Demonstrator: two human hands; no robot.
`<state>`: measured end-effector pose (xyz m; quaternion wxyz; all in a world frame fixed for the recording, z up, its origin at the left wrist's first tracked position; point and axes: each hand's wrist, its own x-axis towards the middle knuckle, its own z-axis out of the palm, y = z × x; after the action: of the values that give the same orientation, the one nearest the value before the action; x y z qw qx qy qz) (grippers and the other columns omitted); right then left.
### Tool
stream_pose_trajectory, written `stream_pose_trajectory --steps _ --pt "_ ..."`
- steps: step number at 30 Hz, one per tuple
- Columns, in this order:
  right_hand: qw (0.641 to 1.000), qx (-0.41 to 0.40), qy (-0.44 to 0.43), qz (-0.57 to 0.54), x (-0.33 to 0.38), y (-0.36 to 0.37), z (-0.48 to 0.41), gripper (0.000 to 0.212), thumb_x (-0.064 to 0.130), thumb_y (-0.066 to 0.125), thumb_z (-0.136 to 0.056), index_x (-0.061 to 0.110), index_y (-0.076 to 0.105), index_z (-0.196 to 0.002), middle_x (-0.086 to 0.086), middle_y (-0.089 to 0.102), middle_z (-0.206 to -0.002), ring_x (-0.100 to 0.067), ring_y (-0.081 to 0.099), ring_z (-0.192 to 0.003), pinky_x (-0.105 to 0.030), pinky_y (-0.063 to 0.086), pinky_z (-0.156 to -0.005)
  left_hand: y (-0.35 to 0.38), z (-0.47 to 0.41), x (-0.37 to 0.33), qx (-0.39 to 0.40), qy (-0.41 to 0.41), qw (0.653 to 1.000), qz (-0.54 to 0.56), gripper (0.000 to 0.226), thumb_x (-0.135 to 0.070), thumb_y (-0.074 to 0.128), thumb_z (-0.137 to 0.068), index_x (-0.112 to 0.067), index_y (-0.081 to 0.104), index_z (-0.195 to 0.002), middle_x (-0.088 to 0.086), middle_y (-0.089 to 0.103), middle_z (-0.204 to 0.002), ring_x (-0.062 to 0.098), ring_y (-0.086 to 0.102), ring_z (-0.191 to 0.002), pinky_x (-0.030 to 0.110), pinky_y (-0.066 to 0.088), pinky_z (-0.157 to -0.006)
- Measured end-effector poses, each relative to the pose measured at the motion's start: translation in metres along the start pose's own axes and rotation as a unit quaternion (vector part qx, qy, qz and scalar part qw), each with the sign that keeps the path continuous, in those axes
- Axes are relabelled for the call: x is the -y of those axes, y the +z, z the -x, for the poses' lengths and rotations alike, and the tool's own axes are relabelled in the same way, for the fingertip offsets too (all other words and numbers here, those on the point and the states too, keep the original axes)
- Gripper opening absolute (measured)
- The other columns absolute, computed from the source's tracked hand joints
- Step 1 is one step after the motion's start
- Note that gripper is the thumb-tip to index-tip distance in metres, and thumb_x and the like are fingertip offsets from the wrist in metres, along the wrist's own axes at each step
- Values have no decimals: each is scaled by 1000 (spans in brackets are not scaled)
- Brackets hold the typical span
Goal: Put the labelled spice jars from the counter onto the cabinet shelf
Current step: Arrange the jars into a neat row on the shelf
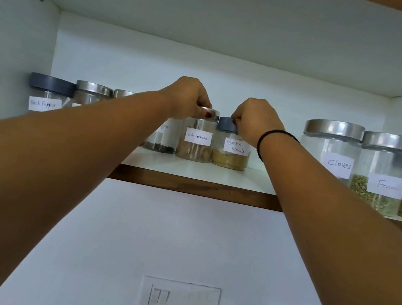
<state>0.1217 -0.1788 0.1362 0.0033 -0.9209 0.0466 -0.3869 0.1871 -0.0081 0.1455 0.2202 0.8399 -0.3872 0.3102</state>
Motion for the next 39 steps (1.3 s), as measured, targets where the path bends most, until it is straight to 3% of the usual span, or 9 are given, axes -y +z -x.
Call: stream_pose_trajectory --steps 5,9,13,19,25,28,30,35,39 --pt "1000 -7 -17 4 -2 12 -6 22 -3 52 -85 1 72 -94 -14 64 -87 -25 53 -74 -28 40 -66 9 -9 10 -6 1 1000 -17 27 -28 71 -90 -12 76 -111 5 74 -107 12 59 -90 22 40 -76" --pt "999 11 -37 25 -2 16 -8 15 -4 53 -86 4 65 -82 -13 58 -82 -27 55 -77 -24 36 -59 13 -12 13 -11 9 999 -29 25 -29 70 -91 -12 77 -108 5 74 -101 13 58 -86 22 39 -71" --pt "997 48 -50 23 -1 19 -6 28 -8 50 -86 1 68 -106 -18 67 -107 -31 61 -95 -27 39 -71 16 -11 14 -8 7 999 -44 22 -29 67 -93 -10 77 -102 6 69 -85 15 53 -77 19 35 -58" --pt "996 47 -71 20 -3 20 -1 31 -8 46 -87 0 64 -110 -18 64 -109 -28 54 -92 -29 36 -73 16 -6 11 -10 13 998 -67 21 -26 66 -95 -11 76 -105 10 73 -97 28 65 -93 38 50 -81" --pt "996 57 -66 32 1 18 6 12 -2 48 -87 9 52 -90 -10 54 -94 -27 53 -89 -31 38 -71 20 -1 9 -24 6 995 -100 28 -31 57 -98 -11 72 -112 8 71 -109 26 63 -99 43 53 -88" --pt "997 25 -53 47 0 15 11 8 3 51 -86 10 52 -90 -9 54 -96 -28 54 -89 -32 39 -69 21 -1 7 -45 -6 990 -135 44 -36 54 -98 -15 57 -137 8 58 -139 28 52 -127 42 44 -103" --pt "997 -28 -41 65 2 9 17 12 5 53 -87 8 56 -98 -8 51 -97 -27 52 -90 -33 40 -69 20 1 3 -71 7 988 -138 51 -38 52 -99 -16 48 -144 8 50 -147 28 45 -136 43 39 -108" --pt "990 -120 -45 57 18 -9 35 22 9 55 -87 6 60 -108 -11 58 -109 -27 56 -102 -32 42 -70 16 8 -23 -183 76 977 -78 48 -31 50 -100 -16 46 -146 9 51 -146 26 47 -134 39 40 -109" --pt "984 -163 -54 35 16 -37 52 15 10 50 -89 9 60 -100 -7 58 -102 -25 57 -99 -31 40 -69 16 15 -48 -181 72 981 -1 38 -29 50 -100 -15 63 -132 4 64 -133 21 59 -124 36 46 -105"
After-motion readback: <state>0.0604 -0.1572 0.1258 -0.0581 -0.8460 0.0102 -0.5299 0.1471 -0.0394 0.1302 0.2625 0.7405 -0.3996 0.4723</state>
